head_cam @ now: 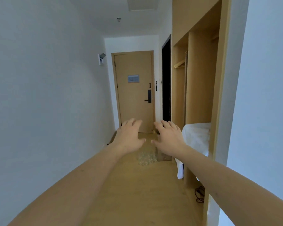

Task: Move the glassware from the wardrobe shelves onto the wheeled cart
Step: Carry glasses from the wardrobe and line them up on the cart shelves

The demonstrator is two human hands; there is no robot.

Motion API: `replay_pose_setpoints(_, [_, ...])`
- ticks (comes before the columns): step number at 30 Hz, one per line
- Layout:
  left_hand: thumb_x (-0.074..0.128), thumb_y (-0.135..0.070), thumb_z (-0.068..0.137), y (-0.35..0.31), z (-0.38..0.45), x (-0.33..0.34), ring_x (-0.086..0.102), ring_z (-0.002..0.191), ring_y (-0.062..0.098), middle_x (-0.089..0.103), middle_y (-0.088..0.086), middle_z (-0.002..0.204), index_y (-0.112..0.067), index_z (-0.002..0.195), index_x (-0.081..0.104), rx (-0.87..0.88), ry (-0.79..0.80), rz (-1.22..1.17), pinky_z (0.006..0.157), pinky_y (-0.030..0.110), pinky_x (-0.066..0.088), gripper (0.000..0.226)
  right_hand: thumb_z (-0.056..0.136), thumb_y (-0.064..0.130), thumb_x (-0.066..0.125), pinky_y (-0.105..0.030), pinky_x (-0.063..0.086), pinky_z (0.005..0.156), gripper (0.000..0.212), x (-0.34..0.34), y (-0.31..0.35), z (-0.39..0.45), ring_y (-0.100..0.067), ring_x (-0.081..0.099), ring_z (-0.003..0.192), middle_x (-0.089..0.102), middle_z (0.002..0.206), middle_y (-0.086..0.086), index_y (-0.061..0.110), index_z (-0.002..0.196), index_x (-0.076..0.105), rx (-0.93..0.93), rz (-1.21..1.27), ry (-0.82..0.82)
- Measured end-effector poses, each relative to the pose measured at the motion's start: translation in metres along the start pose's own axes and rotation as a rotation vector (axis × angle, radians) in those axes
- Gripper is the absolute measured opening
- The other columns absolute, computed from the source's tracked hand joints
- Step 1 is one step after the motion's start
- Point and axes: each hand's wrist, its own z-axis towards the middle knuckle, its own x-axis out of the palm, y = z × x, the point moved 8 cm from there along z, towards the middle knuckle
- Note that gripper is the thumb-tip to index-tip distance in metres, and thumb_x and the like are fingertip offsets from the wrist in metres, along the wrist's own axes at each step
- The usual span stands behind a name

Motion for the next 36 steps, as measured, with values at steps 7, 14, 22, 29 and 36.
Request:
replay_pose_setpoints(7, [0.073, -0.043, 0.085, 0.008, 0.098, 0.047, 0.027, 0.147, 0.028, 0.032, 0.003, 0.159, -0.028, 0.154, 0.031, 0.022, -0.015, -0.063, 0.116, 0.054, 0.035, 0.082, 0.089, 0.055, 0.064, -0.052, 0.023, 0.121, 0.081, 0.044, -0.060, 0.070, -0.032, 0.022, 0.150, 0.027, 0.164, -0.008, 0.030, 0.156, 0.027, 0.043, -0.022, 0.013])
replay_pose_setpoints(14, [0.074, -0.041, 0.087, 0.028, 0.175, 0.086, 0.027, 0.148, 0.029, 0.032, 0.006, 0.160, -0.022, 0.156, 0.030, -0.002, 0.014, -0.092, 0.117, 0.052, 0.034, 0.084, 0.088, 0.055, 0.065, -0.051, 0.027, 0.119, 0.080, 0.076, -0.102, 0.134, -0.032, 0.027, 0.146, 0.034, 0.159, -0.005, 0.028, 0.155, 0.030, 0.061, -0.037, 0.034])
replay_pose_setpoints(22, [0.073, -0.039, 0.089, 0.045, 0.253, 0.135, 0.028, 0.146, 0.029, 0.032, 0.006, 0.160, -0.021, 0.156, 0.030, 0.060, 0.066, -0.181, 0.115, 0.047, 0.034, 0.082, 0.090, 0.052, 0.064, -0.049, 0.029, 0.119, 0.076, 0.122, -0.136, 0.194, -0.031, 0.029, 0.145, 0.035, 0.158, -0.005, 0.027, 0.154, 0.031, 0.112, -0.089, 0.077])
replay_pose_setpoints(29, [0.072, -0.039, 0.090, 0.058, 0.336, 0.185, 0.026, 0.147, 0.027, 0.031, 0.004, 0.160, -0.021, 0.157, 0.029, 0.202, 0.122, -0.249, 0.117, 0.045, 0.033, 0.081, 0.089, 0.051, 0.065, -0.049, 0.027, 0.117, 0.078, 0.159, -0.173, 0.250, -0.033, 0.026, 0.147, 0.032, 0.160, -0.007, 0.025, 0.154, 0.031, 0.262, -0.146, 0.059])
replay_pose_setpoints(36, [0.072, -0.041, 0.089, 0.070, 0.411, 0.229, 0.026, 0.148, 0.025, 0.028, 0.001, 0.161, -0.022, 0.156, 0.030, 0.337, 0.218, -0.309, 0.116, 0.049, 0.034, 0.081, 0.091, 0.049, 0.064, -0.049, 0.029, 0.117, 0.075, 0.186, -0.203, 0.294, -0.033, 0.029, 0.145, 0.033, 0.159, -0.006, 0.026, 0.154, 0.031, 0.462, -0.212, 0.062])
